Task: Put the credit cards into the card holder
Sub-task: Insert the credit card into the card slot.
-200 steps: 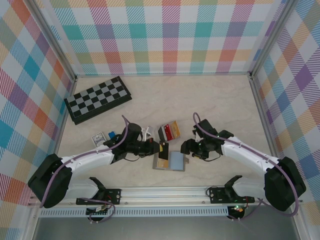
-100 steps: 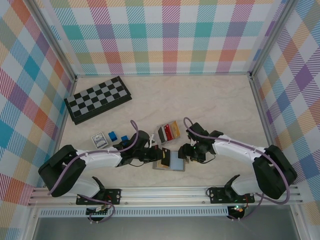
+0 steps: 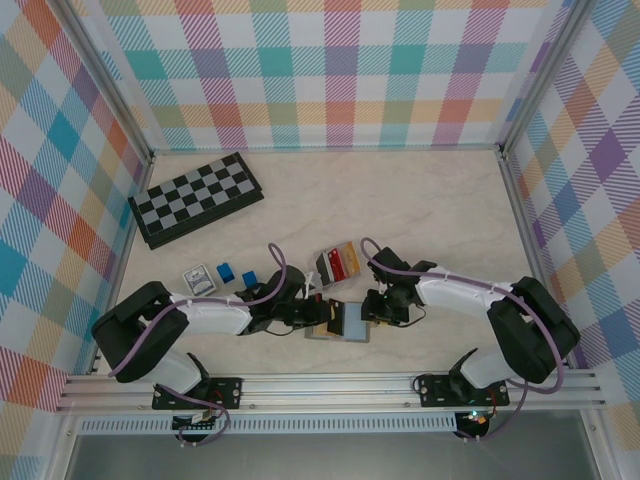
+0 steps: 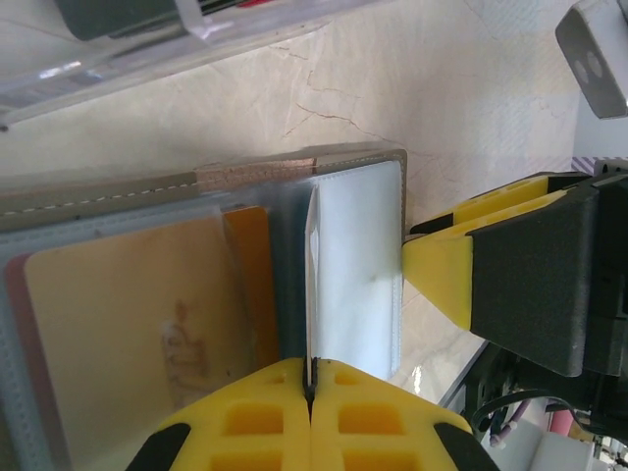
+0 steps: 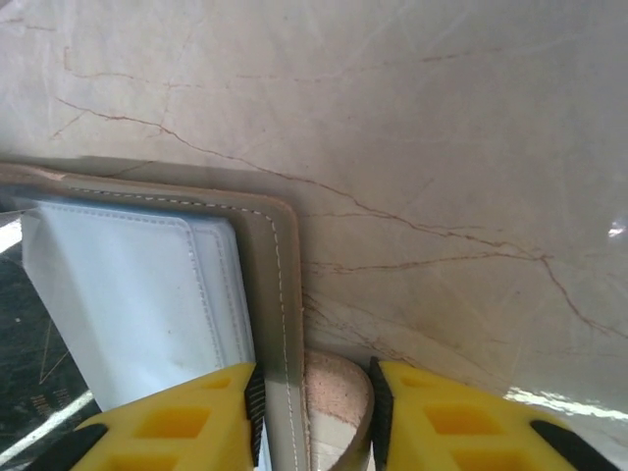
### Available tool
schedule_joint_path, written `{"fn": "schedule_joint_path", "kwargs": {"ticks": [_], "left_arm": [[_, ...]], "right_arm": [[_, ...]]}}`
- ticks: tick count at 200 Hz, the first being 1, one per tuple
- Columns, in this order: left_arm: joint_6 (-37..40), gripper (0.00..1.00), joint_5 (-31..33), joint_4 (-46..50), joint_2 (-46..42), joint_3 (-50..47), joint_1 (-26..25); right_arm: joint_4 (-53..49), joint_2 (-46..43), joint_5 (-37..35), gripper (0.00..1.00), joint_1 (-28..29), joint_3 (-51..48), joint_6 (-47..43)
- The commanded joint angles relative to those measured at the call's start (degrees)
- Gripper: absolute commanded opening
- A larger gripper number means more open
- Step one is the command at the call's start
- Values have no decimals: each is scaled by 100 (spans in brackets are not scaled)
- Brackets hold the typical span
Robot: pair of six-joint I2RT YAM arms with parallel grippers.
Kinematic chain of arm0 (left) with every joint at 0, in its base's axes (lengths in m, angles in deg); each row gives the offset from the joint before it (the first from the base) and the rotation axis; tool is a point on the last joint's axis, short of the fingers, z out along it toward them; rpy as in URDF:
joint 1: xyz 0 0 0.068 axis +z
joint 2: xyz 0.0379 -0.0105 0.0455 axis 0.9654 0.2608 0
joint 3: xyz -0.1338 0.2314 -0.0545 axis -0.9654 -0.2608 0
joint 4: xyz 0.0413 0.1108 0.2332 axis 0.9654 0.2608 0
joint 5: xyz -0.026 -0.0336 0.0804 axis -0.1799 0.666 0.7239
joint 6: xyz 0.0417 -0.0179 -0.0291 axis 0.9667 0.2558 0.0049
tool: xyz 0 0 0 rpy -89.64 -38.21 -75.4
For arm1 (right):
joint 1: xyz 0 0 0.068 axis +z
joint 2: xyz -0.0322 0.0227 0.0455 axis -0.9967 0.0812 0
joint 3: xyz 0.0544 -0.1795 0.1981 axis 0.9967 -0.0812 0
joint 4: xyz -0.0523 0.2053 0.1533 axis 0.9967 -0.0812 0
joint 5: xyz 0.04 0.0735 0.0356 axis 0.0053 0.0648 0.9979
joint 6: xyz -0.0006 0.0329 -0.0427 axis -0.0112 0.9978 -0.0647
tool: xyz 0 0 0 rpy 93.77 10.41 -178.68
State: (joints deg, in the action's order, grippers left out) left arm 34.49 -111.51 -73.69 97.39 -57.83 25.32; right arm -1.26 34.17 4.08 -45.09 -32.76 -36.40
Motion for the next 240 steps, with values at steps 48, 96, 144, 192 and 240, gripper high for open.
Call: {"fn": "schedule_joint_path", "kwargs": {"ticks": [48, 96, 144, 192, 240], "left_arm": [[-117, 1, 122, -344, 250, -52, -246], [-63, 0, 95, -58, 92, -69, -308], [-295, 3, 415, -136, 90, 46, -343], [-293, 7, 479, -50, 495, 352, -532], [34, 24, 878, 952, 25, 441, -558]], "right_arm": [[248, 139, 76, 27, 59, -69, 72], [189, 113, -14, 25, 64, -85, 104], [376, 161, 213, 21, 71, -99, 137], [438, 166, 224, 16, 71, -132, 208], [292, 226, 92, 17, 71, -81, 211]]}}
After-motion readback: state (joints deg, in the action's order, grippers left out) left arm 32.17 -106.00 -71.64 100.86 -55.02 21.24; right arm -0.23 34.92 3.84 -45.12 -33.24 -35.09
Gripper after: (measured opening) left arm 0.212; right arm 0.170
